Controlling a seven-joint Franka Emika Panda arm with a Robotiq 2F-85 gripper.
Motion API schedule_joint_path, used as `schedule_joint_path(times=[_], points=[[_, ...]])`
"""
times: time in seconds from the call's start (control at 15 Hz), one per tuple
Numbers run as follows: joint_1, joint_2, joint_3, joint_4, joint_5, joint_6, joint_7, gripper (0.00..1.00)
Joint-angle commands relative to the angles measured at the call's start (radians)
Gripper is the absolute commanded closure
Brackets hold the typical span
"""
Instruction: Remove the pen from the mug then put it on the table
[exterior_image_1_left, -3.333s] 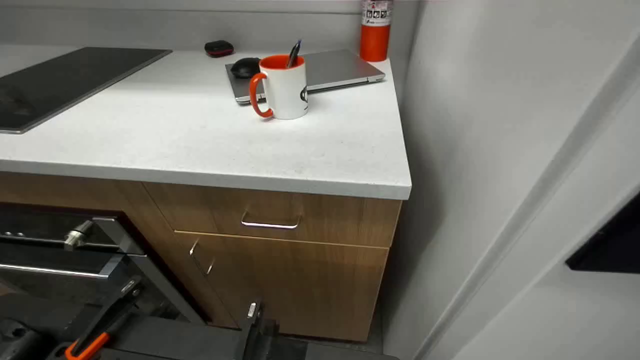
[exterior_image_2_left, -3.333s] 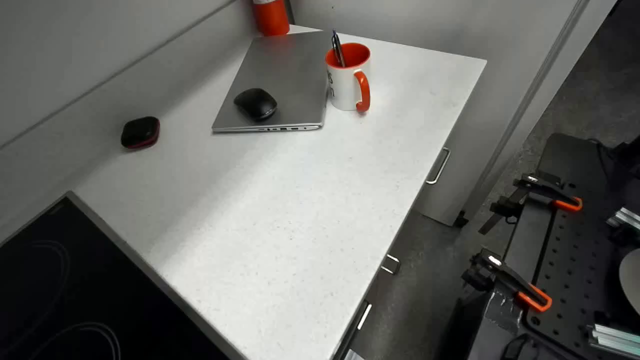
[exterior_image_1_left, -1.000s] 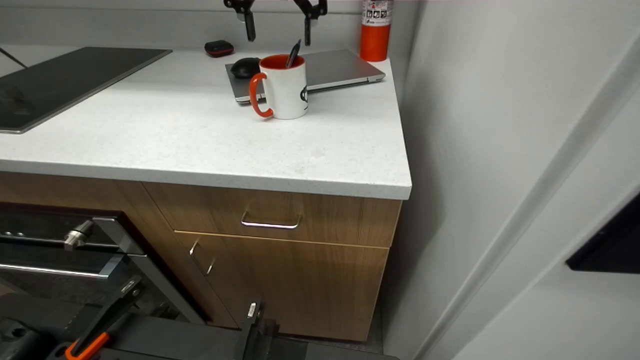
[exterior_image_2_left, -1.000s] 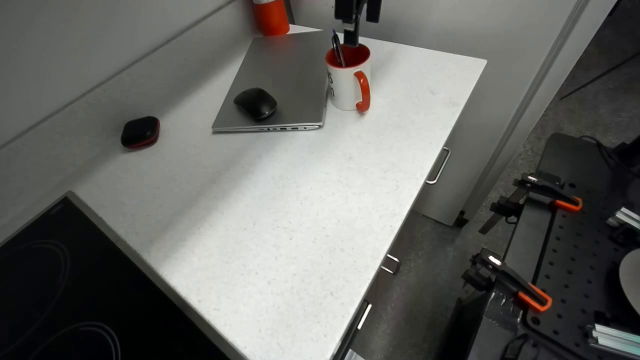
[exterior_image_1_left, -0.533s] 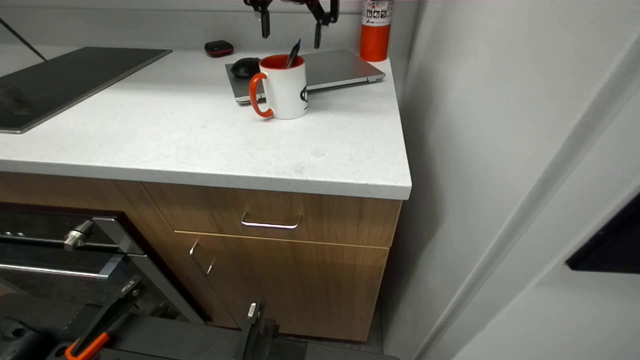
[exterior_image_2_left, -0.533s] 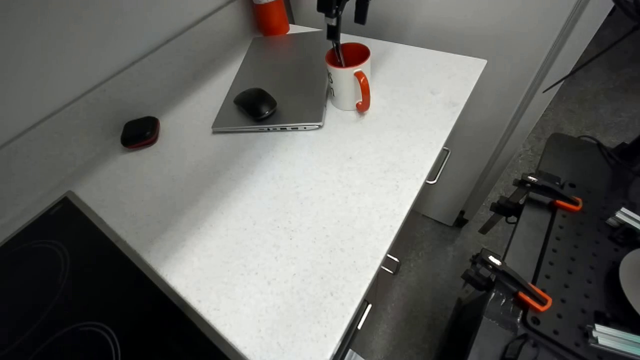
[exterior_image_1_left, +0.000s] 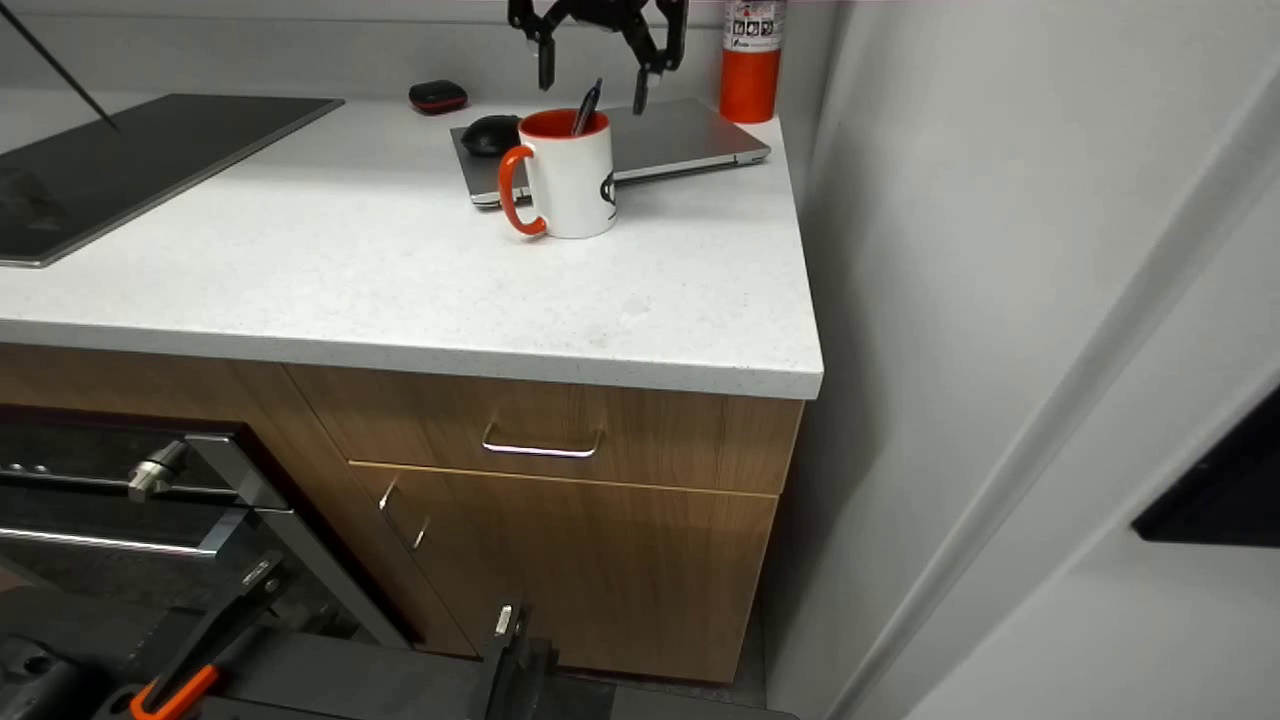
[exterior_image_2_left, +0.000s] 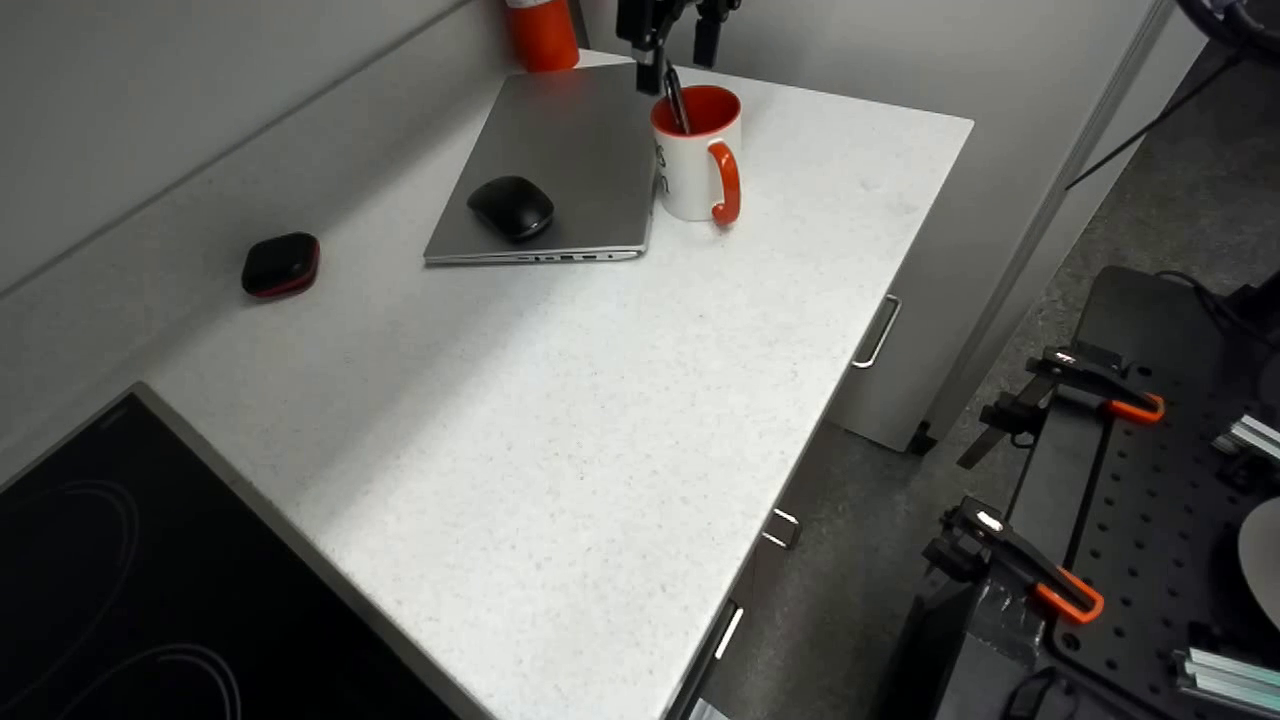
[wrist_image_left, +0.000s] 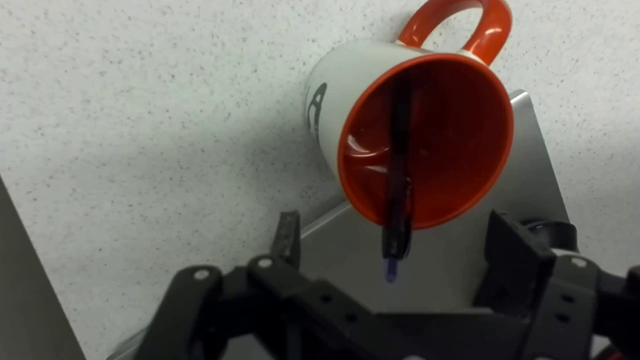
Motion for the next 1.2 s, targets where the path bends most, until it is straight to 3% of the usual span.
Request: schedule_joint_path(times=[0.0, 0.53, 0.6, 1.13], points=[[-0.036, 0.03, 0.029, 0.05, 0.039, -0.016, 0.002, 0.34], [-0.052, 0.029, 0.036, 0.057, 0.041, -0.022, 0.0, 0.96], [-0.053, 0.026, 0.037, 0.055, 0.041, -0.026, -0.001, 1.0], [-0.039, -0.098, 0.034, -0.021, 0.006, -0.017, 0.002, 0.98]])
